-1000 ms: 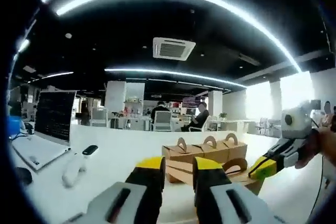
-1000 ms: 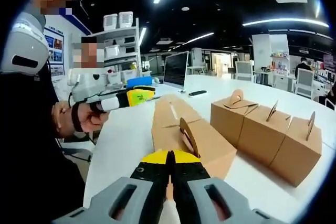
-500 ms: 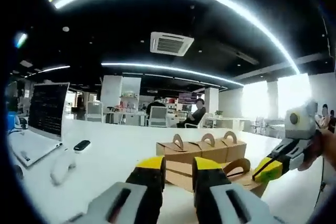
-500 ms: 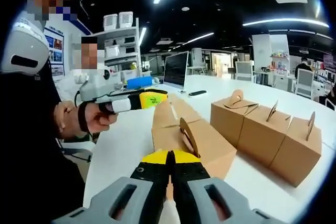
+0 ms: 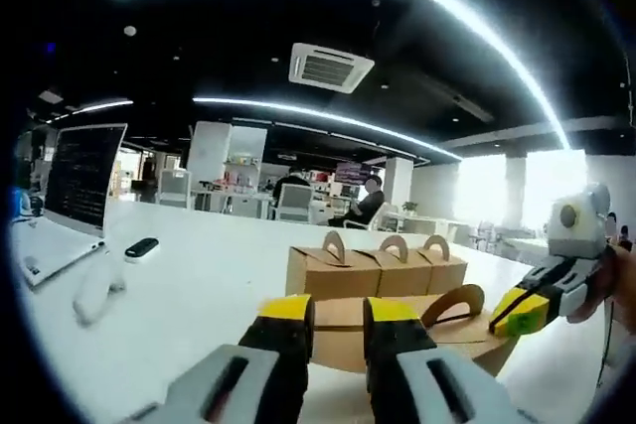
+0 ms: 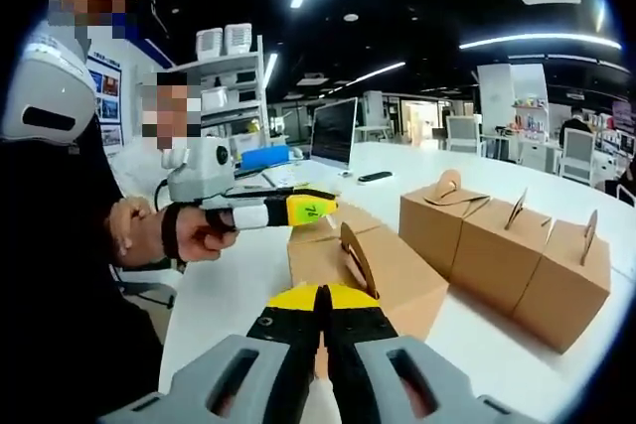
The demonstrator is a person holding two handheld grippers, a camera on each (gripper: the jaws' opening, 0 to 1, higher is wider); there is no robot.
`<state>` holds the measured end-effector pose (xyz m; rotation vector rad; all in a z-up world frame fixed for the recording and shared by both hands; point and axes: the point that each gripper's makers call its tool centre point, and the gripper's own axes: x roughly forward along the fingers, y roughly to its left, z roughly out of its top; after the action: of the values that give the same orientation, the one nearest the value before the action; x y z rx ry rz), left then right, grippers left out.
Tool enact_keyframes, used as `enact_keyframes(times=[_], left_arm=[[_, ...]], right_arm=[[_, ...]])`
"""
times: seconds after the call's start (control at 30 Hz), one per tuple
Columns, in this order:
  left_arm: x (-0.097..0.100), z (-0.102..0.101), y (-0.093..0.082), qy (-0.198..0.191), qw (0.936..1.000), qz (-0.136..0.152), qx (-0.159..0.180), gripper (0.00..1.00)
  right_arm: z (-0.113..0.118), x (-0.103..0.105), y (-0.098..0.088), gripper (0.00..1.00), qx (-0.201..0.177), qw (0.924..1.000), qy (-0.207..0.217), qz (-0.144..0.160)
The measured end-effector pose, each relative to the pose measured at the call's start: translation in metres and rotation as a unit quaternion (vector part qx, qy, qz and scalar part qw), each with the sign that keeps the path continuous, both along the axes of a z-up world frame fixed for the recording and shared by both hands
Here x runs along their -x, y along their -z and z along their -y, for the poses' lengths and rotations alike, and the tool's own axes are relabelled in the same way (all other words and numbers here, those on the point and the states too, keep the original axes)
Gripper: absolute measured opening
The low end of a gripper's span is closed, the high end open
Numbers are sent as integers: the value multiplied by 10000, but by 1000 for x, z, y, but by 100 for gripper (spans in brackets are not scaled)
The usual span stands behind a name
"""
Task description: Pick up one paper box from the group, open the paper box, and remove the item inside
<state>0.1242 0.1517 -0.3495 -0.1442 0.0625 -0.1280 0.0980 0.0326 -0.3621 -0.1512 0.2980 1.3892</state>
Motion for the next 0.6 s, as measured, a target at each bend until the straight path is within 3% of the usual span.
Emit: enact_keyframes(times=[0.3,0.43,0.6], left_arm=[[-8,2,22,78,9989,-301,364,16],[-8,6,25,145,9986,-359,371,4],[-9,11,34,263,9981,-483,282,4]], right_arm=[[-1,1,0,3,3,10000,11,-9],[-1,0,1,3,24,10000,6,-9],[-1,0,1,3,35,10000,5,-8]])
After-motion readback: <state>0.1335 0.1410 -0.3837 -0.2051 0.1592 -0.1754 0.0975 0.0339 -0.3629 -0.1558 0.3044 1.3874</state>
